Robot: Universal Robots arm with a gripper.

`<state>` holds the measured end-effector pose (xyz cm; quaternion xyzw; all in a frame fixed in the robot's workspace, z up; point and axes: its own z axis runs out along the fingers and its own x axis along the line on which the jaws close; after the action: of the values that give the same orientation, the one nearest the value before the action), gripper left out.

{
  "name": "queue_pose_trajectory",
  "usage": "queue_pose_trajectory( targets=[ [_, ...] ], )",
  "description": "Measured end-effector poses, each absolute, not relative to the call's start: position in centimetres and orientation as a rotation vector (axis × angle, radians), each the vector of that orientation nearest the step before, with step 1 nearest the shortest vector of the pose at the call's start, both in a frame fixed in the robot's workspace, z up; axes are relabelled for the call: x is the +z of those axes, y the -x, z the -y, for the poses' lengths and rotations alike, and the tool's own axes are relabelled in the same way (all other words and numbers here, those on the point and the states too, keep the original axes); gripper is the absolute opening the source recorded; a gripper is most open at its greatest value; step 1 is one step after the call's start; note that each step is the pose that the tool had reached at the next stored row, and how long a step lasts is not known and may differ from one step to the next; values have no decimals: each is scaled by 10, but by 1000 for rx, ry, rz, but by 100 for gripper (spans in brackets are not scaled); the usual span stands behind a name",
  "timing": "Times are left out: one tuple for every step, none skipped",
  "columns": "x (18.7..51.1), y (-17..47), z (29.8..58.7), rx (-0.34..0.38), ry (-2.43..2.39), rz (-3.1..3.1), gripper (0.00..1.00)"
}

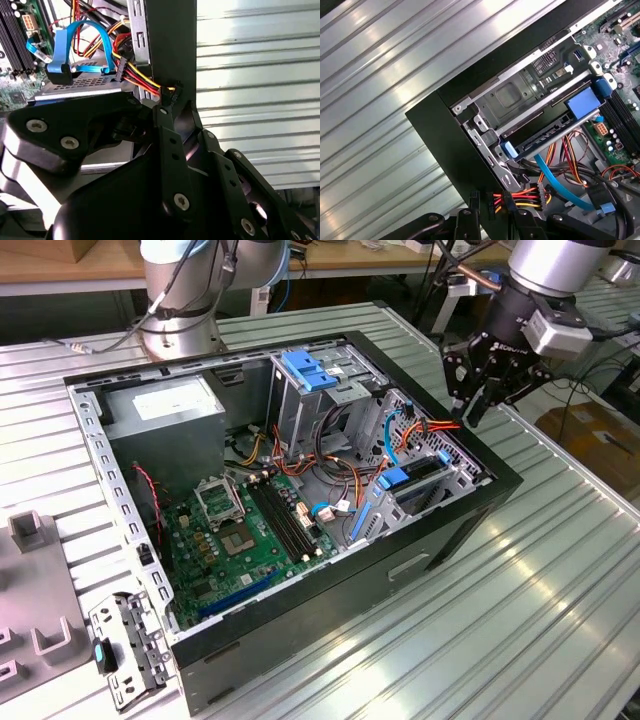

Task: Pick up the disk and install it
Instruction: 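Insert the first disk wire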

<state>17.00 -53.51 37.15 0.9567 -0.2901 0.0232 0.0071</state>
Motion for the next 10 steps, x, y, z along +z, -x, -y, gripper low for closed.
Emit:
queue_pose_trajectory(
  targets=[
    [371, -170, 535, 73, -2995, 897, 31],
    [370, -170, 535, 73, -2997, 892, 31],
    [369, -170, 535, 73, -2998, 890, 31],
    [368, -170, 535, 73, -2998, 889, 31],
    [367, -170, 535, 72, -2999, 889, 31],
    [367, -170, 535, 72, -3000, 889, 30],
    [367, -170, 535, 71, -3001, 889, 30],
    [367, -170, 535, 71, -3002, 889, 23],
    [367, -170, 535, 71, -3003, 889, 17],
    [368, -170, 535, 71, -3003, 889, 17]
  ],
)
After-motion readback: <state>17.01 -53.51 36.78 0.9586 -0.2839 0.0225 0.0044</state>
